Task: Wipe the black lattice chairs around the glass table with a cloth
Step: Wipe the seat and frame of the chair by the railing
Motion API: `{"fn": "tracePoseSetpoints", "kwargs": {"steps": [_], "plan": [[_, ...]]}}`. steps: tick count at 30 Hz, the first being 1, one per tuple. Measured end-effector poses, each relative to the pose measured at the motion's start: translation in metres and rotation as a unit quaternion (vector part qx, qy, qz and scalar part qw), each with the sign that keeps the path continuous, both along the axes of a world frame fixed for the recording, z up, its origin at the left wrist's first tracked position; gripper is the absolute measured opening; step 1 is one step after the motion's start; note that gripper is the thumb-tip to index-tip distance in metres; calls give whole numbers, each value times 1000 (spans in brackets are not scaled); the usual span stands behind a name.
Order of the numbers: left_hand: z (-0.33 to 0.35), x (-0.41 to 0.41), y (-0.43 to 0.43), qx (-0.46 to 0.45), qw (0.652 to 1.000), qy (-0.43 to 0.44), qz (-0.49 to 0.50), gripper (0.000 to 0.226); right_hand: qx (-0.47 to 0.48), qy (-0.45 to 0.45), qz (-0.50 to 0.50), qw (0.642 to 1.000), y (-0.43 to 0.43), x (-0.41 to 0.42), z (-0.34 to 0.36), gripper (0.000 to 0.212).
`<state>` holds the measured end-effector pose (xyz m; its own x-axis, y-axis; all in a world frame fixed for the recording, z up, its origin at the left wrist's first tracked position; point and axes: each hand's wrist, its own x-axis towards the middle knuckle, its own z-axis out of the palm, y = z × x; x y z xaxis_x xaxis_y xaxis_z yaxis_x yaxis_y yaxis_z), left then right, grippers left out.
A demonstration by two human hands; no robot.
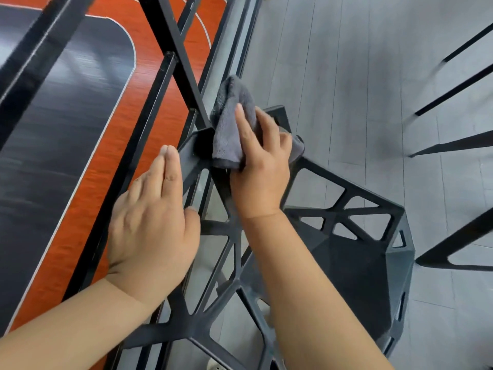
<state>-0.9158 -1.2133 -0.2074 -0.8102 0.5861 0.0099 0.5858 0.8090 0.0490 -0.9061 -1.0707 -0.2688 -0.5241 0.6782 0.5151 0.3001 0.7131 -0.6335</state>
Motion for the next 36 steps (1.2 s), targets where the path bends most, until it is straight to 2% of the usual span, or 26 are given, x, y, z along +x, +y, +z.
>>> {"fn": "tracePoseSetpoints", "kwargs": {"steps": [3, 6, 10, 13, 15, 17, 19, 21, 24, 26, 28, 33, 36], "plan": [[-1, -1, 0, -13, 1000, 18, -11, 75, 51, 25, -39, 998, 23, -3, -25, 44], [1, 0, -2, -43, 998, 30, -40, 72, 62, 36, -98, 993, 42, -1, -47, 44], [-2, 0, -1, -82, 993, 39, -71, 70, 99, 39, -129, 986, 58, 3, -73, 40], [-4, 1, -1, -105, 990, 53, -79, 71, 32, 24, -152, 988, 63, 14, -93, 48], [-6, 2, -1, -113, 989, 58, -81, 72, -74, -14, -115, 991, 64, 24, -106, 48], [-8, 2, 0, -114, 988, 59, -82, 73, -134, -24, -90, 987, 63, 32, -116, 51], [-9, 2, 1, -117, 988, 61, -83, 74, -133, -10, -101, 986, 63, 33, -125, 46], [-10, 3, 1, -122, 987, 63, -81, 74, -82, -26, -129, 988, 60, 36, -138, 48], [-10, 3, 2, -117, 988, 62, -79, 72, -118, -119, -137, 976, 51, 53, -163, 62], [-12, 3, 2, -107, 990, 59, -75, 70, -154, -244, -87, 954, 33, 71, -183, 66], [-12, 4, 2, -97, 991, 61, -71, 69, -209, -347, -55, 913, 14, 85, -195, 62], [-14, 3, 2, -105, 990, 61, -74, 68, -282, -456, -61, 842, 18, 94, -188, 36], [-13, 3, 1, -100, 991, 60, -72, 65, -305, -520, -14, 798, 29, 98, -175, 35]]}}
